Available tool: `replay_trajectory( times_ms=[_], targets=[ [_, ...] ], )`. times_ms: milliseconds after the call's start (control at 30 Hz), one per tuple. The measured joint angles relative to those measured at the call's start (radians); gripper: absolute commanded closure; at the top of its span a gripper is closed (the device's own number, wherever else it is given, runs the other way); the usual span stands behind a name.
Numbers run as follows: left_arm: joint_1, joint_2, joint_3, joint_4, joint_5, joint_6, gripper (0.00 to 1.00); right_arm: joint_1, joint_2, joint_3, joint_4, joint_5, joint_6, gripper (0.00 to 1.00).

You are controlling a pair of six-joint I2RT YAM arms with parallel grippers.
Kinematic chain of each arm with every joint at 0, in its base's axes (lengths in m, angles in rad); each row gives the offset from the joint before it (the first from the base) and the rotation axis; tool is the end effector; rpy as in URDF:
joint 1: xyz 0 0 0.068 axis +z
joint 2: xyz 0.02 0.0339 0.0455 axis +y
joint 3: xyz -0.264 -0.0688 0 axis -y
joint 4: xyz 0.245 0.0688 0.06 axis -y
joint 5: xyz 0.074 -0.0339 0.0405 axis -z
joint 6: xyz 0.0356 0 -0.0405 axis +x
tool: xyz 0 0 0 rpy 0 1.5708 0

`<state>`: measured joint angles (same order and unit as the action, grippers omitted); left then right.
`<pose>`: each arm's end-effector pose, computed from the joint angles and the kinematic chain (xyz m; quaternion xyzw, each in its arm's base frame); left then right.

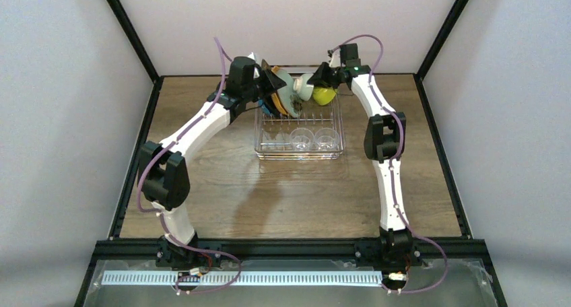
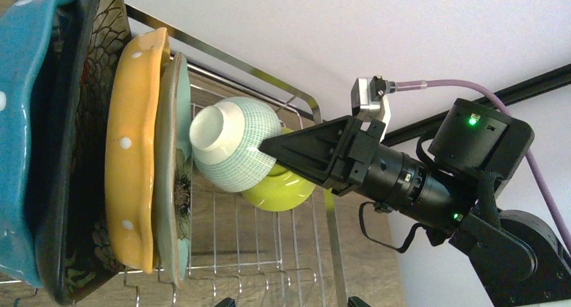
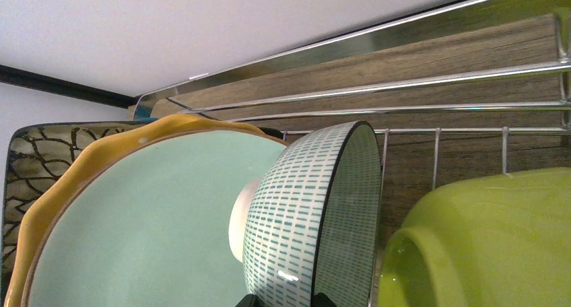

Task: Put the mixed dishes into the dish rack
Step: Turn the bowl upside down, then reset both arms

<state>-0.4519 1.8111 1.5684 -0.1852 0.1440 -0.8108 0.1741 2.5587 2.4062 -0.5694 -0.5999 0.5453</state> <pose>0.3886 -0.1943 0.3239 -0.1115 0.8324 -0.3672 0.3997 0.5572 0.1184 0.2126 0.0411 0.8781 0.3905 0.2735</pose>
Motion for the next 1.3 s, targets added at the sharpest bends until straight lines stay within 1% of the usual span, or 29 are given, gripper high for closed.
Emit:
replay_trajectory(
  times_ms=[367, 800, 1033, 1133, 1300],
  targets=[
    [0.0, 0.002, 0.0, 0.019, 0.019, -0.007, 0.04, -0.008, -0.017, 0.0, -0.047, 0.042, -0.026, 0.5],
    [0.0, 0.002, 0.0, 0.021, 0.023, -0.019, 0.04, -0.026, -0.087, -0.009, -0.064, 0.071, -0.049, 0.49],
    [0.0, 0.002, -0.002, 0.026, 0.022, -0.019, 0.04, -0.029, -0.126, -0.05, -0.073, 0.088, -0.063, 0.49],
    [0.0, 0.002, -0.009, 0.026, 0.014, -0.016, 0.04, -0.029, -0.147, -0.063, -0.088, 0.104, -0.077, 0.45],
    [0.003, -0.01, -0.014, 0.006, -0.036, 0.023, 0.04, -0.029, -0.242, -0.123, -0.117, 0.174, -0.118, 0.33]
  ],
)
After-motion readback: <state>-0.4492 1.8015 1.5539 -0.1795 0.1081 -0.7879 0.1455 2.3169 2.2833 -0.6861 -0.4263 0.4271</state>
